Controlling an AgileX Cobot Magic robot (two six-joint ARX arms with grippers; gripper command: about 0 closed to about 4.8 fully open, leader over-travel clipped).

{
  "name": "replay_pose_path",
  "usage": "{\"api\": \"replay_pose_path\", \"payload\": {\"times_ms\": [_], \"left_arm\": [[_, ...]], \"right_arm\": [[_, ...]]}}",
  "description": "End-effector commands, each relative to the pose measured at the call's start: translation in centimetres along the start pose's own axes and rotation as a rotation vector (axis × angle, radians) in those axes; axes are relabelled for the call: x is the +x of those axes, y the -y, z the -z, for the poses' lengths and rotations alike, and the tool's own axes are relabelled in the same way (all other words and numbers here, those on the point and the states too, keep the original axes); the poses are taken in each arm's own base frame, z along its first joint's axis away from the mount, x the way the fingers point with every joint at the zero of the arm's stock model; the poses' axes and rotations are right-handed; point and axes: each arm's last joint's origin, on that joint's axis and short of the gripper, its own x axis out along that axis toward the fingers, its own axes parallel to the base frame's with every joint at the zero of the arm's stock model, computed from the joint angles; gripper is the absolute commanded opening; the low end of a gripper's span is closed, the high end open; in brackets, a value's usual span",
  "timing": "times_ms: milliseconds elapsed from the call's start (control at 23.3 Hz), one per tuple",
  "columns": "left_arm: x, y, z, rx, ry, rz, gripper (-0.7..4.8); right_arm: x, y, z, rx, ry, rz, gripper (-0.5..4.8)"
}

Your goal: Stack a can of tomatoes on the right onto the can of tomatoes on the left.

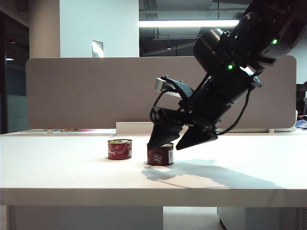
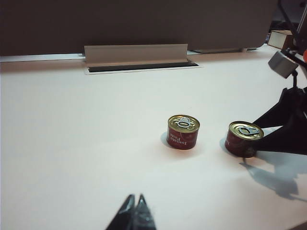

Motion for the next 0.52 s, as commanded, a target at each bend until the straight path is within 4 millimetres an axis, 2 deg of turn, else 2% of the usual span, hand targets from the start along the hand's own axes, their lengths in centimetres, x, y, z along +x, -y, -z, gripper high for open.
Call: {"api": "replay_pose_path", "payload": {"times_ms": [43, 387, 430, 473, 516], "left_arm": [[0.0, 0.0, -0.2, 0.004, 0.008, 0.006, -0.06], [0.0, 0.0, -0.2, 0.004, 0.009, 0.006, -0.06], [0.0, 0.0, -0.2, 0.004, 0.009, 0.006, -0.06], [0.0, 0.0, -0.2, 0.004, 0.009, 0.005, -0.06], [0.0, 0.0, -0.2, 0.004, 0.009, 0.005, -0.06]], "right_arm": [[0.7, -0.6, -0.5, -0.029, 0.057, 0.014, 4.79], [2.7, -0.9, 0.1, -0.048, 0.087, 0.089, 4.79], [2.7, -0.9, 0.2, -0.047, 0.085, 0.090, 4.60], [2.7, -0.9, 0.1, -0.048, 0.090, 0.089, 4.05], [2.7, -0.9, 0.1, -0.049, 0.093, 0.088, 3.76]]}}
